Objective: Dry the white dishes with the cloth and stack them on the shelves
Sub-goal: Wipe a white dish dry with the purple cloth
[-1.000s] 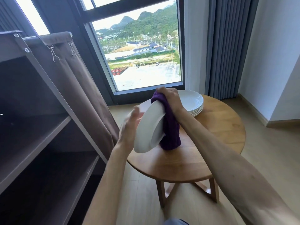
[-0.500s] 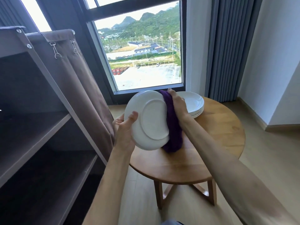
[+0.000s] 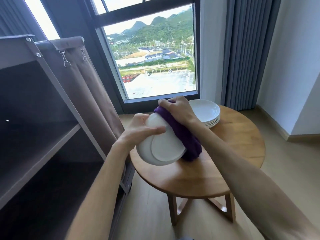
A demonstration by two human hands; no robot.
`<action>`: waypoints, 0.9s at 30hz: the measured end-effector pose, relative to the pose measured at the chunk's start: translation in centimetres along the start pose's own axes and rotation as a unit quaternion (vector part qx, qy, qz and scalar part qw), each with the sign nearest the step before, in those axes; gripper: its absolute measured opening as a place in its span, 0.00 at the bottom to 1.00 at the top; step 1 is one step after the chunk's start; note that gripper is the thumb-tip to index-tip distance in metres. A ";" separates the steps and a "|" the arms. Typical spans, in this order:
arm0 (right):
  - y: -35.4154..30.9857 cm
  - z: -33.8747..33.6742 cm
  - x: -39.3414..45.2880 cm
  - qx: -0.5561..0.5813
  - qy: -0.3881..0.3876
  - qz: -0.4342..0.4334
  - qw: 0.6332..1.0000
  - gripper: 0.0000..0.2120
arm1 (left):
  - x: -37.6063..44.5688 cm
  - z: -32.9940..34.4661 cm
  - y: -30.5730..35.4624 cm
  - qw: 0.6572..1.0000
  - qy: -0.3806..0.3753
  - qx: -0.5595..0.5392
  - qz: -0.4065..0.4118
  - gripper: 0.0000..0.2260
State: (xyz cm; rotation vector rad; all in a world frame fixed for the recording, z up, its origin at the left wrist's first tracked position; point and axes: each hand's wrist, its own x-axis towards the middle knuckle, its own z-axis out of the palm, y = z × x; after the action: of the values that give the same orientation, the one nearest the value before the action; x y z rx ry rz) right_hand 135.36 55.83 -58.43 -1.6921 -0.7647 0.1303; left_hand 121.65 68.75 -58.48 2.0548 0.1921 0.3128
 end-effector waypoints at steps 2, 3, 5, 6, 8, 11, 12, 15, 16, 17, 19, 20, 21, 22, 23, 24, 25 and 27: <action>-0.1 -0.1 0.3 0.049 0.025 -0.001 0.998 0.25 | 0.2 0.5 -0.3 0.998 0.048 -0.036 0.029 0.13; 0.0 -0.3 0.6 0.069 0.038 0.001 0.997 0.25 | 0.0 0.6 -0.6 0.995 0.071 -0.055 0.041 0.14; 0.9 -1.0 1.0 0.099 0.058 0.027 0.993 0.25 | -0.3 0.8 -1.3 0.985 0.121 -0.113 0.041 0.17; 1.6 -1.2 1.2 0.114 0.071 0.049 0.990 0.23 | -0.4 1.1 -1.8 0.975 0.149 -0.161 0.031 0.18; 3.0 -1.4 1.2 0.142 0.095 0.082 0.982 0.19 | -0.6 2.0 -2.5 0.948 0.189 -0.256 0.016 0.13; 4.5 -1.6 1.0 0.198 0.119 0.124 0.965 0.16 | -0.6 4.1 -3.3 0.922 0.231 -0.312 0.001 0.12; 4.8 -1.9 0.8 0.214 0.125 0.145 0.958 0.16 | -0.5 4.8 -3.5 0.911 0.243 -0.332 -0.005 0.12; 6.4 -2.1 -0.2 0.279 0.143 0.204 0.927 0.15 | -0.1 6.4 -3.6 0.857 0.300 -0.418 -0.023 0.11; 6.9 -1.9 -0.6 0.294 0.155 0.215 0.918 0.16 | 0.2 6.8 -3.6 0.840 0.320 -0.438 -0.023 0.11; 7.4 -1.6 -1.1 0.312 0.172 0.223 0.907 0.16 | 0.4 7.2 -3.4 0.827 0.334 -0.451 -0.023 0.10; 8.0 -0.6 -1.8 0.395 0.208 0.230 0.865 0.16 | 0.9 8.4 -3.0 0.811 0.358 -0.462 -0.026 0.04; 8.2 0.2 -2.2 0.446 0.215 0.241 0.835 0.16 | 1.1 9.0 -2.7 0.802 0.374 -0.464 -0.032 0.02; 8.5 1.0 -2.7 0.490 0.215 0.254 0.806 0.18 | 1.2 9.5 -2.5 0.794 0.391 -0.464 -0.039 0.03; 8.9 1.8 -3.2 0.532 0.207 0.262 0.778 0.20 | 1.2 9.9 -2.5 0.790 0.403 -0.459 -0.045 0.03; 9.1 2.6 -3.9 0.566 0.196 0.270 0.754 0.22 | 1.0 10.1 -2.5 0.796 0.407 -0.445 -0.053 0.03; 9.1 3.2 -4.5 0.581 0.185 0.280 0.741 0.23 | 0.7 10.1 -2.6 0.812 0.405 -0.416 -0.064 0.04; 9.2 3.3 -4.8 0.577 0.185 0.284 0.743 0.24 | 0.3 9.7 -2.7 0.834 0.406 -0.366 -0.079 0.06; 9.3 2.2 -4.4 0.506 0.225 0.258 0.792 0.22 | -0.7 8.5 -3.0 0.878 0.411 -0.223 -0.101 0.20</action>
State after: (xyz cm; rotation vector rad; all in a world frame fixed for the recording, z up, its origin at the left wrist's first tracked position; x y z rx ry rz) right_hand 134.75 54.66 -68.87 -0.7700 0.1856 0.4161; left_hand 123.53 62.93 -65.08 1.3243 0.7700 0.9928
